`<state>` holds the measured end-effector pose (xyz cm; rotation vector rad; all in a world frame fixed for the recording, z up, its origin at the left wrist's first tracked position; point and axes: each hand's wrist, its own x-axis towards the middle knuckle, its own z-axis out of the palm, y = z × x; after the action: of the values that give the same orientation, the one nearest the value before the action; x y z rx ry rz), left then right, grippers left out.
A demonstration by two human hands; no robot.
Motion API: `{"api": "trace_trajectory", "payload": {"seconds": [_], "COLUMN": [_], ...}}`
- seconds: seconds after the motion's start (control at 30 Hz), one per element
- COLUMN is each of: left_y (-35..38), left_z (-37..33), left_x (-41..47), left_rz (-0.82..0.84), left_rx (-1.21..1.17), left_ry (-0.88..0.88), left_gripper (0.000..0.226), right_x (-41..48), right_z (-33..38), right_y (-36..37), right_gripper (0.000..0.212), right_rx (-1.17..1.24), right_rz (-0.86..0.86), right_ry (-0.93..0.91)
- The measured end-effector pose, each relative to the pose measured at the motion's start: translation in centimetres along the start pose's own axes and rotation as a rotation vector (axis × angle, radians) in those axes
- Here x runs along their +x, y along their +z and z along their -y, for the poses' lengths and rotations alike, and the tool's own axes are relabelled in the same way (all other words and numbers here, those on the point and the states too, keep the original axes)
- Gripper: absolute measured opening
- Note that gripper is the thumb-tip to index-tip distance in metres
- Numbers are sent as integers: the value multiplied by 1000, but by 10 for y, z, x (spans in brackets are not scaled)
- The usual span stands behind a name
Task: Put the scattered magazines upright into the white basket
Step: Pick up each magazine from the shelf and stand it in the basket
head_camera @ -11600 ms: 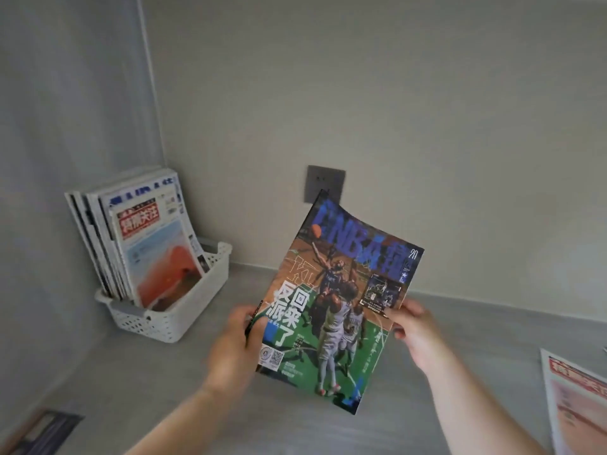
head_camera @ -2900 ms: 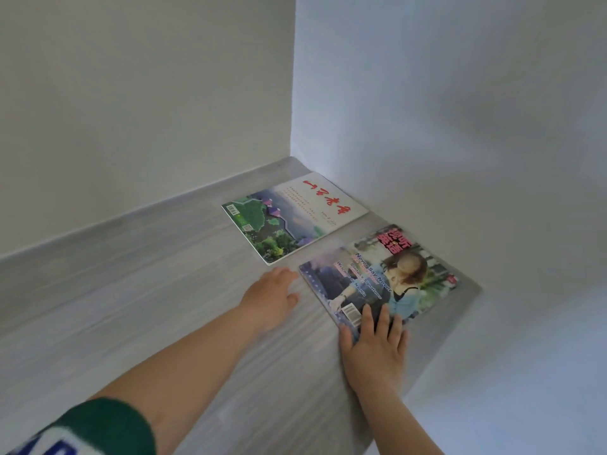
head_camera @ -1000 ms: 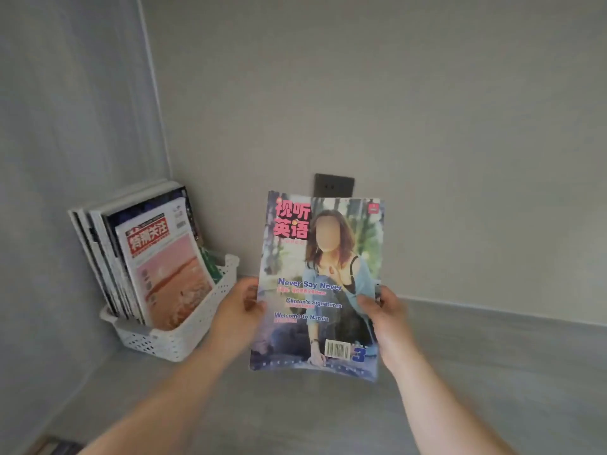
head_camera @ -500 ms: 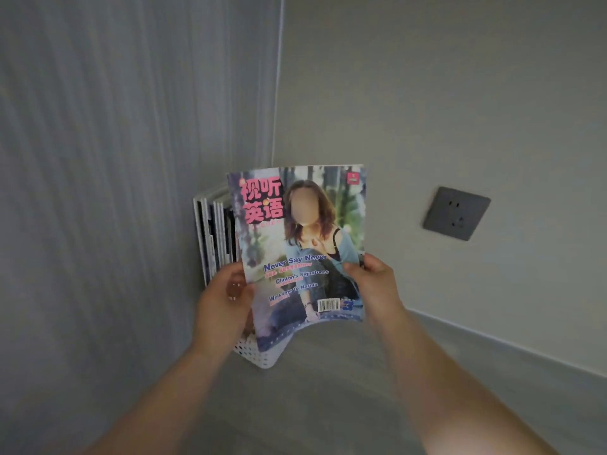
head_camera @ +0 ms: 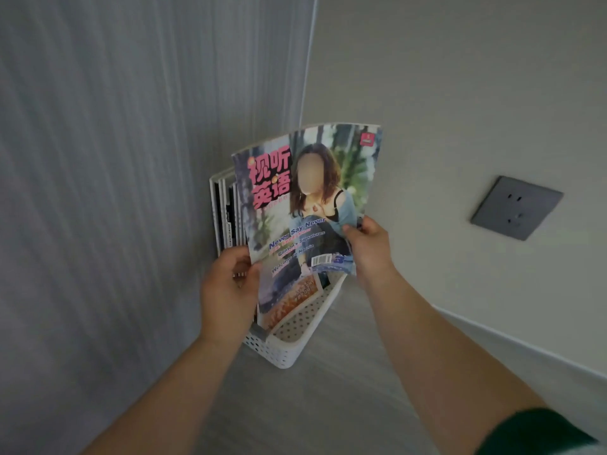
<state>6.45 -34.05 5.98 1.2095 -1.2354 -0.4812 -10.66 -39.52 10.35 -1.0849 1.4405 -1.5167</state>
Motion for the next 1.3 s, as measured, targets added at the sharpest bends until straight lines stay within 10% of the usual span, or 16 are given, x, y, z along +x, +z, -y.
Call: {"api": "trace_trajectory", "payload": {"seconds": [0.2, 0.43, 0.73, 1.3], "left_y": [-2, 1, 6, -7], "left_z": [18, 24, 20, 18], "left_x": [-15, -14, -8, -28], "left_rz": [41, 85, 113, 202], "left_rx": [165, 231, 258, 482], "left_ry": [-40, 2, -50, -207], "left_gripper": [42, 50, 48, 29], "right_x": [2, -6, -28, -77], "right_z": [-20, -31, -28, -23], "right_y": [12, 27, 52, 38], "right_gripper": [17, 92, 73, 64], "right_rx": [-56, -149, -298, -335], "right_rz": [47, 104, 524, 603], "right_ry": [35, -3, -27, 3]}}
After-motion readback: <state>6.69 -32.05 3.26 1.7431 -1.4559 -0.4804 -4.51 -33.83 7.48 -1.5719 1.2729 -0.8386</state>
